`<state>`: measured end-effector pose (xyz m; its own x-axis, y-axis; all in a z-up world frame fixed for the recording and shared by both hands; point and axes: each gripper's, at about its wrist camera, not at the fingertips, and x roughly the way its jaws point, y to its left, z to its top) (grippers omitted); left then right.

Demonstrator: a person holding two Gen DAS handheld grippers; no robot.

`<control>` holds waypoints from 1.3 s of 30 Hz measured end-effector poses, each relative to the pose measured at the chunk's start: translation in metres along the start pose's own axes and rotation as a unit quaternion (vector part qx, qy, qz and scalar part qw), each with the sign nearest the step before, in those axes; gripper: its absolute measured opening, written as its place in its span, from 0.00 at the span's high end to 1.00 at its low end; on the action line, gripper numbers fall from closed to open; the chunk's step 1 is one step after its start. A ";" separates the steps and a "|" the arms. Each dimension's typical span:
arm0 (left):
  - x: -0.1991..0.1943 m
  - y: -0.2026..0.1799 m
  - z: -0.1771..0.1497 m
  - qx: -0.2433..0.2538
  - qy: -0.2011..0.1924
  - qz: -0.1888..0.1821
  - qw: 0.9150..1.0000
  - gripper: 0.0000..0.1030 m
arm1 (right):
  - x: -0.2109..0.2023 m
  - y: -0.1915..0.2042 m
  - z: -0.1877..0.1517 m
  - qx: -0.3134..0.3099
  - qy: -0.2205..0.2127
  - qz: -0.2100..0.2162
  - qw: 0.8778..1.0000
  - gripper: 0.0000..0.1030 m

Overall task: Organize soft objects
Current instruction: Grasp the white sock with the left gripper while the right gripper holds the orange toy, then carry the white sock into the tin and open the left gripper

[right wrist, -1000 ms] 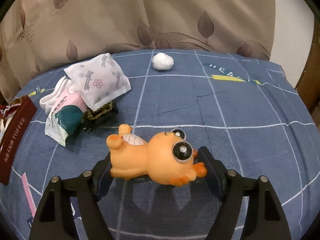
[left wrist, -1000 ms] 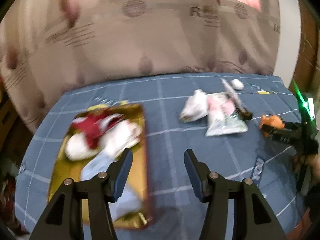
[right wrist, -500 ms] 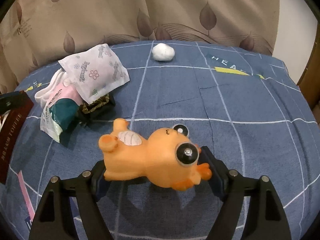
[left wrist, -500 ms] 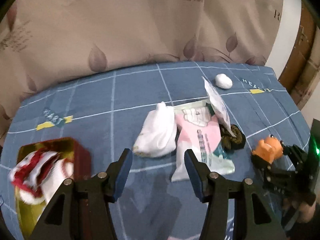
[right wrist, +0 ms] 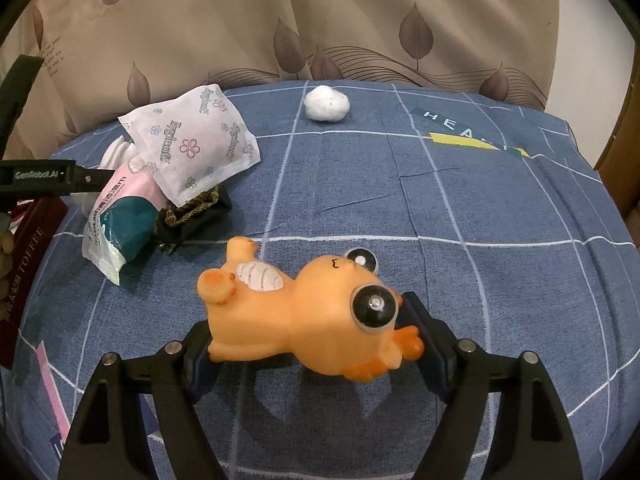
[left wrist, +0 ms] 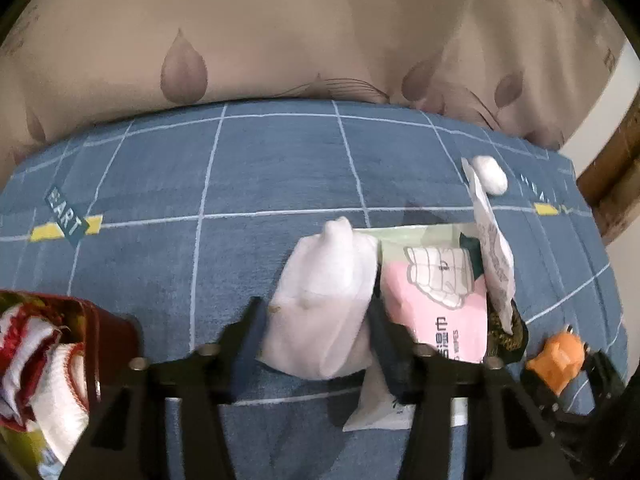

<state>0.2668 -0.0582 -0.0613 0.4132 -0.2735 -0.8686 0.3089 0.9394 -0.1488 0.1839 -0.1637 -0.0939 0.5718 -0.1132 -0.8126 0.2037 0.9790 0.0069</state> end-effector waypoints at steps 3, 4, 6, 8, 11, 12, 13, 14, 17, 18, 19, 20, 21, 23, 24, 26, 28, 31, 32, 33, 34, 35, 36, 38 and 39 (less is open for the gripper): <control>-0.003 -0.001 0.000 0.003 -0.003 0.008 1.000 0.71 | 0.002 0.004 0.001 -0.001 0.000 0.000 1.000 0.25; -0.006 -0.002 -0.001 0.007 -0.007 0.016 1.000 0.72 | 0.001 0.003 0.001 0.000 0.000 0.001 1.000 0.25; -0.013 -0.003 -0.003 0.012 -0.014 0.023 1.000 0.73 | 0.001 0.002 0.001 0.000 0.000 0.001 1.000 0.25; -0.019 -0.004 -0.004 0.017 -0.022 0.025 0.999 0.73 | 0.000 0.000 0.000 -0.001 0.000 0.001 1.000 0.25; -0.032 -0.005 -0.008 0.022 -0.030 0.025 0.999 0.73 | -0.001 -0.003 -0.001 -0.001 -0.001 0.003 1.000 0.25; -0.037 -0.005 -0.010 0.024 -0.033 0.023 0.999 0.73 | -0.001 -0.004 -0.001 -0.001 -0.001 0.003 1.000 0.25; -0.040 -0.006 -0.011 0.025 -0.034 0.023 0.999 0.73 | -0.001 -0.006 -0.001 -0.001 -0.001 0.003 1.000 0.25; -0.046 -0.006 -0.013 0.028 -0.036 0.021 0.999 0.73 | -0.001 -0.008 -0.001 0.000 -0.001 0.004 1.000 0.25; -0.057 -0.008 -0.019 0.033 -0.038 0.021 0.999 0.73 | -0.003 -0.011 -0.002 -0.001 -0.001 0.004 1.000 0.25; -0.061 -0.008 -0.022 0.034 -0.040 0.019 0.998 0.73 | -0.002 -0.011 -0.002 -0.001 -0.001 0.005 1.000 0.25; -0.064 -0.008 -0.024 0.035 -0.041 0.019 0.998 0.73 | -0.003 -0.012 -0.002 -0.001 -0.001 0.006 1.000 0.25; -0.068 -0.008 -0.026 0.037 -0.042 0.020 0.998 0.73 | -0.003 -0.013 -0.002 -0.001 -0.001 0.006 1.000 0.25; -0.072 -0.006 -0.030 0.037 -0.042 0.020 0.998 0.73 | -0.003 -0.013 -0.002 -0.001 -0.001 0.006 1.000 0.25; -0.080 -0.002 -0.034 0.034 -0.044 0.019 0.998 0.73 | -0.003 -0.013 -0.002 -0.001 -0.001 0.006 1.000 0.25; -0.085 0.002 -0.037 0.031 -0.046 0.018 0.998 0.73 | -0.003 -0.013 -0.002 -0.001 -0.001 0.007 1.000 0.25; -0.091 0.006 -0.041 0.030 -0.048 0.021 0.998 0.73 | -0.003 -0.013 -0.002 -0.002 -0.001 0.007 1.000 0.25; -0.102 0.012 -0.047 0.036 -0.055 0.037 0.997 0.73 | -0.003 -0.014 -0.002 -0.002 -0.001 0.007 1.000 0.25; -0.112 0.019 -0.053 0.041 -0.063 0.057 0.996 0.73 | -0.003 -0.013 -0.002 -0.002 -0.001 0.008 1.000 0.25; -0.116 0.022 -0.056 0.040 -0.065 0.057 0.995 0.73 | -0.003 -0.013 -0.002 -0.003 -0.001 0.008 1.000 0.25; -0.122 0.026 -0.059 0.036 -0.068 0.056 0.995 0.73 | -0.003 -0.014 -0.002 -0.003 -0.001 0.009 1.000 0.25; -0.124 0.028 -0.060 0.035 -0.069 0.056 0.995 0.73 | -0.004 -0.015 -0.002 -0.002 -0.001 0.010 1.000 0.25; -0.128 0.030 -0.063 0.035 -0.069 0.057 0.995 0.73 | -0.004 -0.016 -0.003 -0.003 -0.001 0.010 1.000 0.25; -0.133 0.033 -0.065 0.034 -0.071 0.060 0.995 0.73 | -0.004 -0.016 -0.003 -0.003 -0.001 0.009 1.000 0.25; -0.140 0.038 -0.070 0.036 -0.078 0.069 0.994 0.73 | -0.004 -0.017 -0.003 -0.003 -0.001 0.010 1.000 0.25; -0.143 0.041 -0.072 0.037 -0.079 0.071 0.994 0.73 | -0.004 -0.016 -0.003 -0.004 -0.001 0.010 1.000 0.25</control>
<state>0.1585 0.0342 0.0231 0.5852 -0.1731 -0.7922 0.2969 0.9548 0.0107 0.1763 -0.1788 -0.0924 0.5777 -0.0946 -0.8108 0.1865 0.9823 0.0183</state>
